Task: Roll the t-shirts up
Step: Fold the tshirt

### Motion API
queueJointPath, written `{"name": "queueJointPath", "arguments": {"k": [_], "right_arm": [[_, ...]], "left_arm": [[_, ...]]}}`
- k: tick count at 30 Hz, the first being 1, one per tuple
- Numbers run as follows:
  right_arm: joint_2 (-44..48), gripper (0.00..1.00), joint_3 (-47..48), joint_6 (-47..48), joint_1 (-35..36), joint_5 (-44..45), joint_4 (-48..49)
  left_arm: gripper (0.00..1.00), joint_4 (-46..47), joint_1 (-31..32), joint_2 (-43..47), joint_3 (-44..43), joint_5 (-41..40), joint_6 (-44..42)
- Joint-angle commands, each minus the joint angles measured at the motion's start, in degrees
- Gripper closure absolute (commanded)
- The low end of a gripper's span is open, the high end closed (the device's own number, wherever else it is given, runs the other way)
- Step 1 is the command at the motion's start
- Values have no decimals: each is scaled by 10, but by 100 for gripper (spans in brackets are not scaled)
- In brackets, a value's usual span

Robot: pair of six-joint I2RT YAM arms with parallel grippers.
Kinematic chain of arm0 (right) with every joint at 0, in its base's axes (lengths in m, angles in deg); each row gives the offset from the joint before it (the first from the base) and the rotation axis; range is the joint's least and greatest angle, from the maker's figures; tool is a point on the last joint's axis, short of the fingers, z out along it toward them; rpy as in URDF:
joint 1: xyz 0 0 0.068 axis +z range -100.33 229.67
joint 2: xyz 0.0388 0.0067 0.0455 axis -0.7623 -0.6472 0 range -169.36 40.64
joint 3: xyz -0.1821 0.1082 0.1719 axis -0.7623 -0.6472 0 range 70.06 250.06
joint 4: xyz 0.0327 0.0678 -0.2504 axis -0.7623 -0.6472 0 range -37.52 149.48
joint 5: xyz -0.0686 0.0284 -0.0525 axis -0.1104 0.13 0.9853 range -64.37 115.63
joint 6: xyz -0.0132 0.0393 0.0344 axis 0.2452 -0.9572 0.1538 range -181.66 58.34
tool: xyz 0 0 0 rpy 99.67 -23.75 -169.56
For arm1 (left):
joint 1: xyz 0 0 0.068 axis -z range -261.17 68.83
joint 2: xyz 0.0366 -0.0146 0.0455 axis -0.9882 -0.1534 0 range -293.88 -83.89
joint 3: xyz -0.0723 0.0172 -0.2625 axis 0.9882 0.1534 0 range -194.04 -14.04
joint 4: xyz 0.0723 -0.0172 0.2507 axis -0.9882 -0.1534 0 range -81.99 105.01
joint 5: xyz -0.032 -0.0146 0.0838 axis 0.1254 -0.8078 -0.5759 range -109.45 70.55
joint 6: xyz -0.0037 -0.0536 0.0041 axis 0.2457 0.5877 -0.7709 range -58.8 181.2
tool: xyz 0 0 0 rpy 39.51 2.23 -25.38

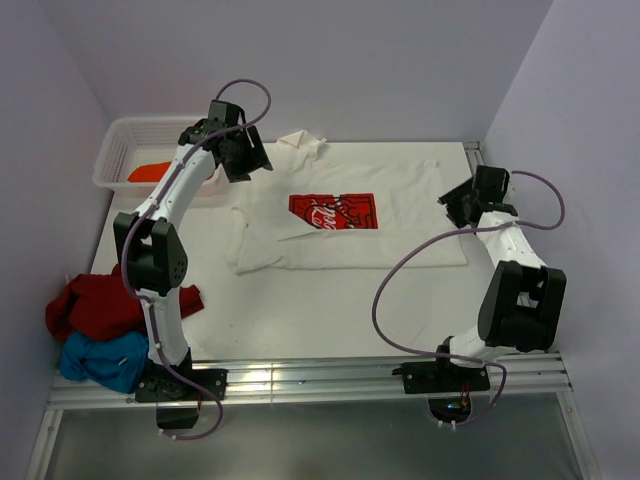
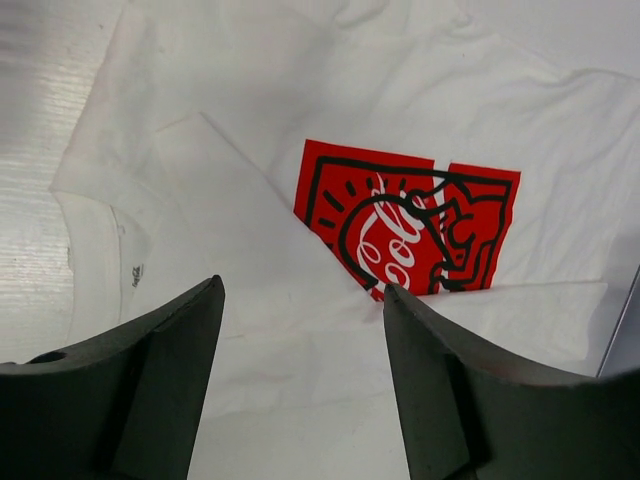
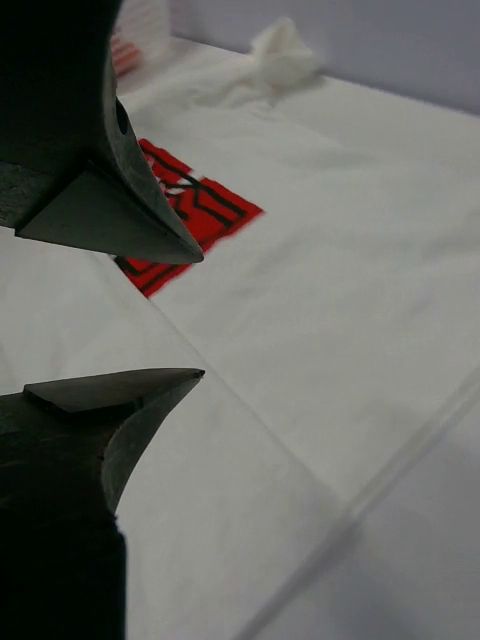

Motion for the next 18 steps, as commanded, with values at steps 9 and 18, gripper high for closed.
{"name": "queueJointPath", "arguments": {"k": [9, 18], "right_arm": [[-14, 49, 72, 193, 233, -66, 75], [-67, 55, 51, 87, 354, -81, 158]], "left_arm": [[31, 147, -38, 226, 344, 3, 31], [38, 222, -47, 368, 564, -4, 69]]}}
